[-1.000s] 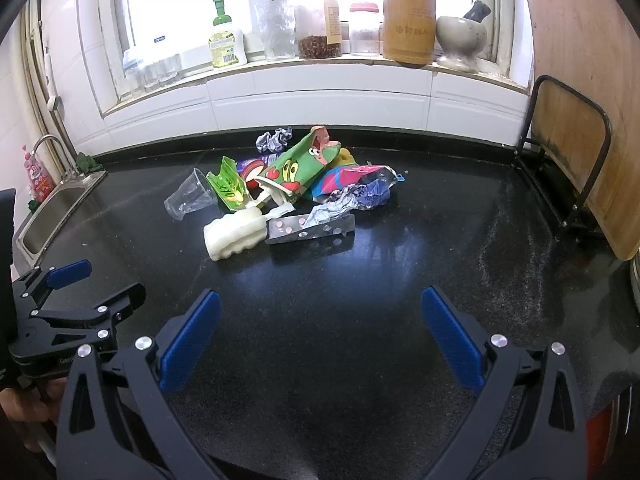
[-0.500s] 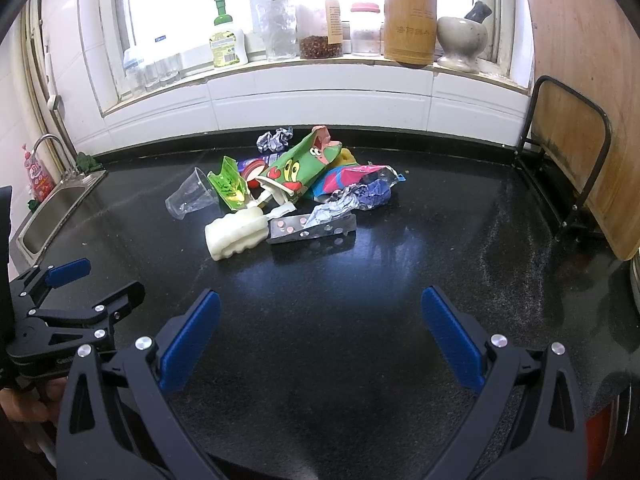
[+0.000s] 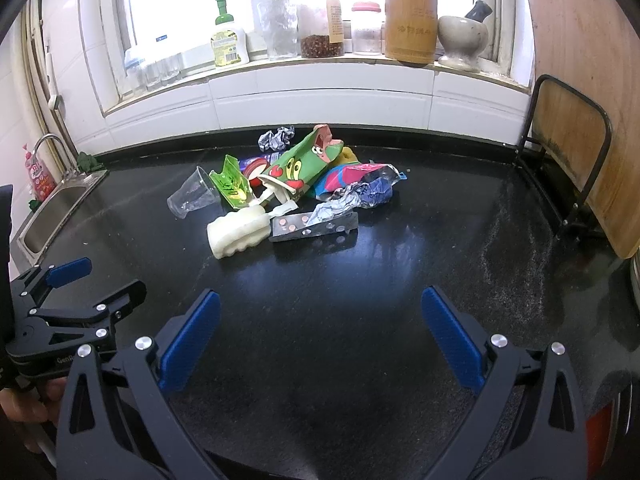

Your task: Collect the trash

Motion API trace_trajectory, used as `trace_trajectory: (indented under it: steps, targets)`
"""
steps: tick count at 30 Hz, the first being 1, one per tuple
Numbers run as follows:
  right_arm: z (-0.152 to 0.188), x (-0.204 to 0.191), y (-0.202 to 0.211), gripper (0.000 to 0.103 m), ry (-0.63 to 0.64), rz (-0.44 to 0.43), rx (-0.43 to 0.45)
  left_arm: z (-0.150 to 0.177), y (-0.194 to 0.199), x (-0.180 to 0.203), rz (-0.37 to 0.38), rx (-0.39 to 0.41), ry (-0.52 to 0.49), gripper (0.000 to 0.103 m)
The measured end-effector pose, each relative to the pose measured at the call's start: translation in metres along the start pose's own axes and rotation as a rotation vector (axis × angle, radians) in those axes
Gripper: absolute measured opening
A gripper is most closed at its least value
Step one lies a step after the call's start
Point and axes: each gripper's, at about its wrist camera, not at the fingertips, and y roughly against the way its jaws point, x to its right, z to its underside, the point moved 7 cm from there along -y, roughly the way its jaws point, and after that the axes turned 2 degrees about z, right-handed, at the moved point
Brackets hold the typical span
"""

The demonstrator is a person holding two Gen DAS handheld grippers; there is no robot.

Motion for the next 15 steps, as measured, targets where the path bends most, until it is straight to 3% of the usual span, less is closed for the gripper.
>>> trace_trajectory:
  steps: [15]
  targets:
    - [0.0000,-0.0001,0.0005,0.097,-0.003,0.003,0.003,0.0004,0.0012,0.0004,0.000,0.002,0.000,0.097]
